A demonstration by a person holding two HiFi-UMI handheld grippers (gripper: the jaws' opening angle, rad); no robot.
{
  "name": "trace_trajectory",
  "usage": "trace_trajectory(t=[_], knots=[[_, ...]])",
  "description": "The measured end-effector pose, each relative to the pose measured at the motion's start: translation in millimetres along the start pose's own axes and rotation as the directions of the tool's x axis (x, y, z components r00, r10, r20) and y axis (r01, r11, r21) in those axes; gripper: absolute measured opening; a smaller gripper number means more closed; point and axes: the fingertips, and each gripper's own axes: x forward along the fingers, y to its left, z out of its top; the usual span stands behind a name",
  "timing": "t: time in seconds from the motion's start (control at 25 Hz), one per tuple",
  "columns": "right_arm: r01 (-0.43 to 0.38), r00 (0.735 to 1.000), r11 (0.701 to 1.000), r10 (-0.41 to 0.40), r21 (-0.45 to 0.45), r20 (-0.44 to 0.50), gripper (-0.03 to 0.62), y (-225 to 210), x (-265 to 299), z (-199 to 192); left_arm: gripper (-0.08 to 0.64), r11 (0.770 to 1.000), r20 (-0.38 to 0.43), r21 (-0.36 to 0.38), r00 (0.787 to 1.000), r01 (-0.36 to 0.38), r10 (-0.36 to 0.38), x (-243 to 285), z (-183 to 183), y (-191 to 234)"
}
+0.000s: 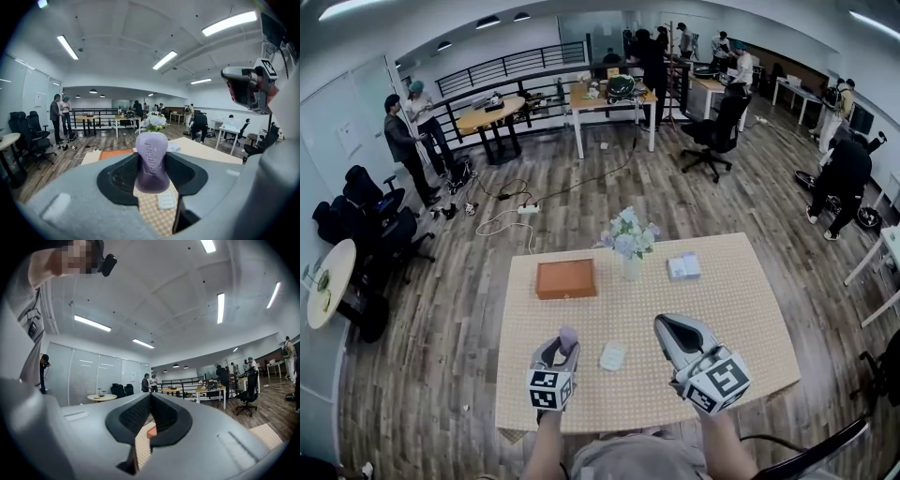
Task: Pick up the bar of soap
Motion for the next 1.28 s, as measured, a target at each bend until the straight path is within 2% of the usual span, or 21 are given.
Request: trace_trajectory(t=[0.2,0.36,0.6,0.68,0.76,0.84,1.0,1.2,1.28], knots=[[0.025,1.0,1.0,-0.025,-0.001,0.001,0.002,-4.3,-5.8,0.6,0.176,1.0,-0.17,0.028,0.985,-0.001,0.005,25.0,-57.6,9.1],[0.044,0.999,0.999,-0.044,0.002,0.001,0.002,-11.0,-9.8,-3.5,0.176,0.999,-0.314,0.014,0.949,0.03,-0.024,44.2,-115.9,13.4],[0.032,0.999,0.999,-0.032,-0.012,-0.008,0.002,-9.3,-9.4,-9.5,0.176,0.997,-0.504,0.024,0.863,0.07,-0.049,76.0,-211.9,15.5],[0.036,0.999,0.999,-0.037,-0.015,-0.007,0.002,-10.9,-9.8,-12.4,0.176,0.995,-0.566,0.049,0.824,0.086,-0.043,86.0,-246.9,20.4],[0.043,0.999,0.999,-0.043,-0.015,-0.021,0.002,-11.6,-9.8,-18.4,0.176,0.993,-0.631,0.079,0.776,0.092,-0.022,83.4,-270.0,26.0],[0.048,0.998,0.999,-0.048,-0.01,-0.034,0.002,-11.0,-10.8,-23.1,0.176,0.993,-0.664,0.07,0.747,0.095,-0.024,78.7,-284.8,25.9],[0.058,0.997,0.998,-0.059,-0.005,-0.041,0.002,-14.8,-13.4,-25.2,0.175,0.99,-0.686,0.106,0.728,0.096,0.003,82.6,-286.8,24.3],[0.065,0.997,0.998,-0.065,-0.007,-0.04,0.002,-18.9,-15.2,-25.6,0.17,0.988,-0.734,0.109,0.679,0.109,0.005,94.4,-300.1,20.8],[0.07,0.997,0.998,-0.07,-0.005,-0.042,0.002,-20.1,-16.7,-26.3,0.17,0.986,-0.738,0.12,0.674,0.113,0.013,95.4,-301.1,20.0]])
